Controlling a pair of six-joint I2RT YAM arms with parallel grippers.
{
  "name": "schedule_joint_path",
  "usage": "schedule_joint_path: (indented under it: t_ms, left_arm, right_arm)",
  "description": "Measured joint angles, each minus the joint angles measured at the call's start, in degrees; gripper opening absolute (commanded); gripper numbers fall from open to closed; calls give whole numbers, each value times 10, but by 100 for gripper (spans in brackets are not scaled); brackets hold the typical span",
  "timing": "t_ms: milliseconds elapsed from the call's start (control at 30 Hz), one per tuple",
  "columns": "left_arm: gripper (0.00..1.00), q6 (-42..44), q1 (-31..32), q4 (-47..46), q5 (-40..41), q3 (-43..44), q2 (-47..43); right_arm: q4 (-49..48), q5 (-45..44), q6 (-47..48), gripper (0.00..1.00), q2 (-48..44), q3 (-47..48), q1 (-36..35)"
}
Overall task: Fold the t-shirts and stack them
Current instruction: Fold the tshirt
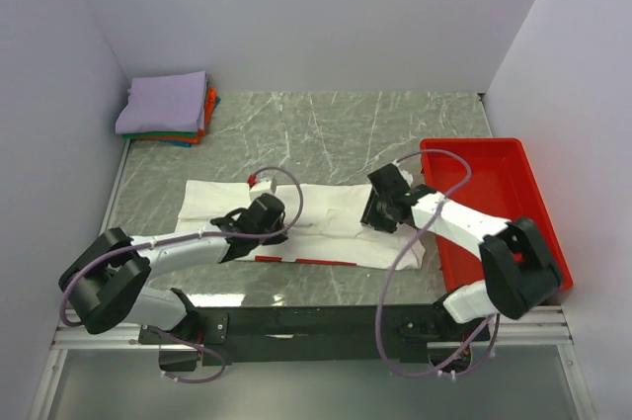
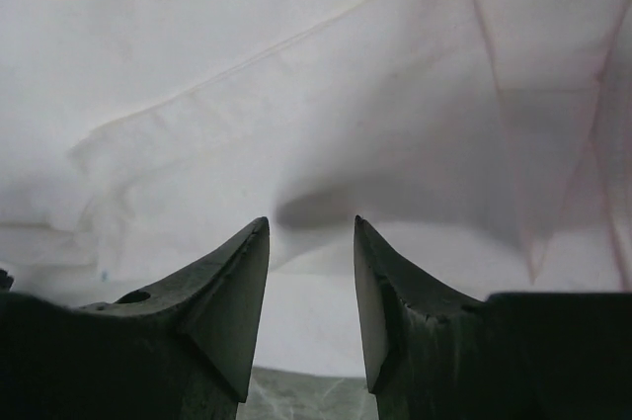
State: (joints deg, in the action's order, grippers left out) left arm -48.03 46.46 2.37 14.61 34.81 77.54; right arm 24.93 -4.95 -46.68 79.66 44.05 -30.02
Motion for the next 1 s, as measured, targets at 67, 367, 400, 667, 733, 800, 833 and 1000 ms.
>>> schedule_joint_path:
  t_ms: [67,367,400,667,733,800,833,1000]
  left_arm:
    - [17,-12,0,15,17,-24,-2]
    - [14,-59,0,20,52,-55,-13]
    - [14,-68,0,22,54,-54,-13]
    - [16,-162,4,43,59,-52,-17]
    - [16,-188,10,43,51,-52,-17]
    - [16,-207,19,37,40,-52,-11]
    - [16,-217,23,30,36,-49,-4]
    - [16,-236,32,6,-1,18,79]
  right_arm:
    - [-8,0,0,47,33,1,0]
    - [-14,-5,1,47,122,66,0]
    - [-11,-7,2,46,136,80,0]
    - [46,-19,41,45,295,284,0]
    - [70,-16,55,45,339,351,0]
    - [95,-12,70,45,384,417,0]
    - [113,-9,79,45,410,461,0]
    - [163,-1,121,45,508,620,0]
